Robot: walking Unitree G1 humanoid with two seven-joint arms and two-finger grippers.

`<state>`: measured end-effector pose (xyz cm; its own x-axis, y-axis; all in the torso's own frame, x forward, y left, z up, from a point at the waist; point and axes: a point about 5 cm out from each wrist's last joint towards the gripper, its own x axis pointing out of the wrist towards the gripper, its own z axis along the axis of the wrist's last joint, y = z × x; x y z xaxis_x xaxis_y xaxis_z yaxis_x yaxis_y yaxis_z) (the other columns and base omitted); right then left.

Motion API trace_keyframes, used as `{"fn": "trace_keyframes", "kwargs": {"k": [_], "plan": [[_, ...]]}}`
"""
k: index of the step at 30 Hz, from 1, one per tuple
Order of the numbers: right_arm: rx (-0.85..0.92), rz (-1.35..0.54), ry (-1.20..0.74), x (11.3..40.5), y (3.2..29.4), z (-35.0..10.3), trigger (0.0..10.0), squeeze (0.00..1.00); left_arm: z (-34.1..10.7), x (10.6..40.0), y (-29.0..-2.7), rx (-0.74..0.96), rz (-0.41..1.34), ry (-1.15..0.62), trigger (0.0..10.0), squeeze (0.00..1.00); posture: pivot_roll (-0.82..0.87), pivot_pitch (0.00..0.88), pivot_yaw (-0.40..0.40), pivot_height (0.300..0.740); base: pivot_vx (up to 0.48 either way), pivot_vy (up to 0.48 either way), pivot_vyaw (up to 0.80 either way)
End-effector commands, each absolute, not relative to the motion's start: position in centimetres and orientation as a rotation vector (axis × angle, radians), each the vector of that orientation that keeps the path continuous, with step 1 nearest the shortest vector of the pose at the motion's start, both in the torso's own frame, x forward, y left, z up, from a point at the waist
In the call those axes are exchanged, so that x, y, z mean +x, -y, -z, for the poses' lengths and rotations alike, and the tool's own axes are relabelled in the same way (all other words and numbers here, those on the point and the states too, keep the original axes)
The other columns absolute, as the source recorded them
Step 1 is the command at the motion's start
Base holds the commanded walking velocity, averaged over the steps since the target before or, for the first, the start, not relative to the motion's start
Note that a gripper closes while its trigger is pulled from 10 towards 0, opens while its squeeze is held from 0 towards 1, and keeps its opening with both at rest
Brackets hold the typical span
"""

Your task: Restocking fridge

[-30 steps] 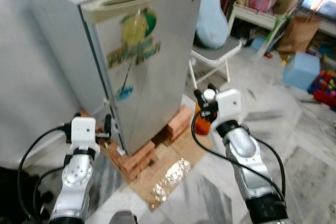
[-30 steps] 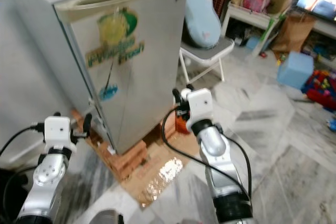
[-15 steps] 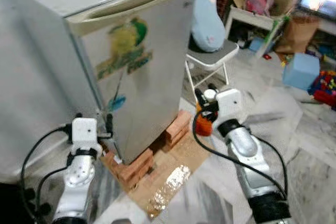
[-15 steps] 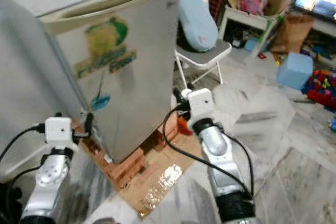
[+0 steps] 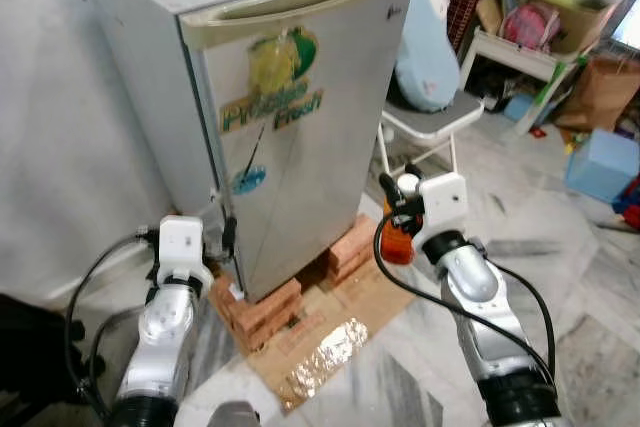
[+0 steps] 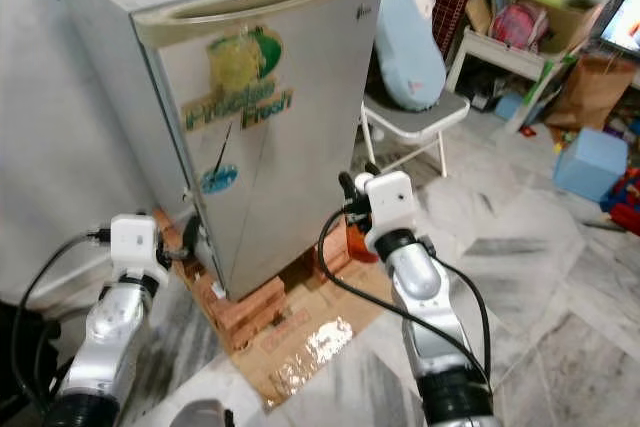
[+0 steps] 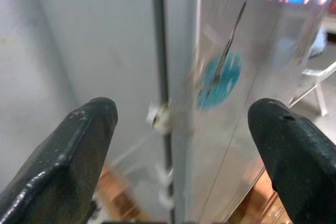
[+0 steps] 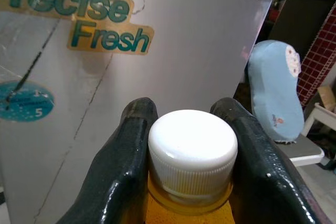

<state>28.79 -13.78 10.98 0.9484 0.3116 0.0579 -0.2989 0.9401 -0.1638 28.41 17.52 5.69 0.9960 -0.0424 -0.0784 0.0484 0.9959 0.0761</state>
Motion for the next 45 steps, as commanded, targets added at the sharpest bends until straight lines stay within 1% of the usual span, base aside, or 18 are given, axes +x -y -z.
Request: {"fn": "trace_keyframes", "kwargs": {"k": [1, 2, 5, 11, 15, 25, 34, 45], "plan": [[-0.163, -0.31, 0.128, 28.9, 13.9, -12.1, 10.0, 0.0, -5.6, 28.8, -17.3, 0.067, 0.062, -0.083, 10.0, 0.0, -0.01, 0.0, -0.052, 0.74, 0.0, 0.0, 0.0], [-0.166, -0.31, 0.128, 28.8, 14.1, -12.1, 10.0, 0.0, -5.9, 29.4, -17.3, 0.065, 0.054, -0.084, 10.0, 0.0, -0.02, 0.0, -0.051, 0.74, 0.0, 0.0, 0.0], [-0.176, -0.305, 0.13, 28.7, 14.4, -12.2, 10.0, 0.0, -6.4, 30.0, -17.3, 0.066, 0.048, -0.067, 10.0, 0.0, -0.03, 0.0, -0.049, 0.74, 0.0, 0.0, 0.0], [-0.185, -0.306, 0.13, 28.5, 14.6, -12.2, 10.0, 0.0, -6.1, 29.6, -17.0, 0.066, 0.054, -0.062, 10.0, 0.0, -0.03, 0.0, -0.047, 0.74, 0.0, 0.0, 0.0], [-0.175, -0.321, 0.129, 28.2, 14.2, -12.0, 10.0, 0.0, -6.1, 29.2, -16.9, 0.04, 0.049, -0.046, 10.0, 0.0, -0.02, 0.0, -0.052, 0.74, 0.269, 0.0, 0.5], [-0.185, -0.315, 0.123, 28.8, 14.5, -12.1, 10.0, 0.0, -5.8, 29.1, -17.4, 0.049, 0.037, -0.053, 10.0, 0.0, -0.01, 0.0, -0.055, 0.74, 0.268, 0.0, 0.0], [-0.189, -0.316, 0.12, 28.7, 14.3, -12.0, 10.0, 0.0, -6.0, 29.3, -17.2, 0.049, 0.038, -0.043, 10.0, 0.0, -0.01, 0.0, -0.052, 0.74, 0.257, 0.0, 0.0], [-0.196, -0.296, 0.109, 28.8, 14.8, -11.7, 10.0, 0.0, -6.1, 29.4, -18.1, 0.07, -0.054, -0.039, 10.0, 0.0, -0.01, 0.0, -0.051, 0.74, 0.0, 0.0, 0.0]]}}
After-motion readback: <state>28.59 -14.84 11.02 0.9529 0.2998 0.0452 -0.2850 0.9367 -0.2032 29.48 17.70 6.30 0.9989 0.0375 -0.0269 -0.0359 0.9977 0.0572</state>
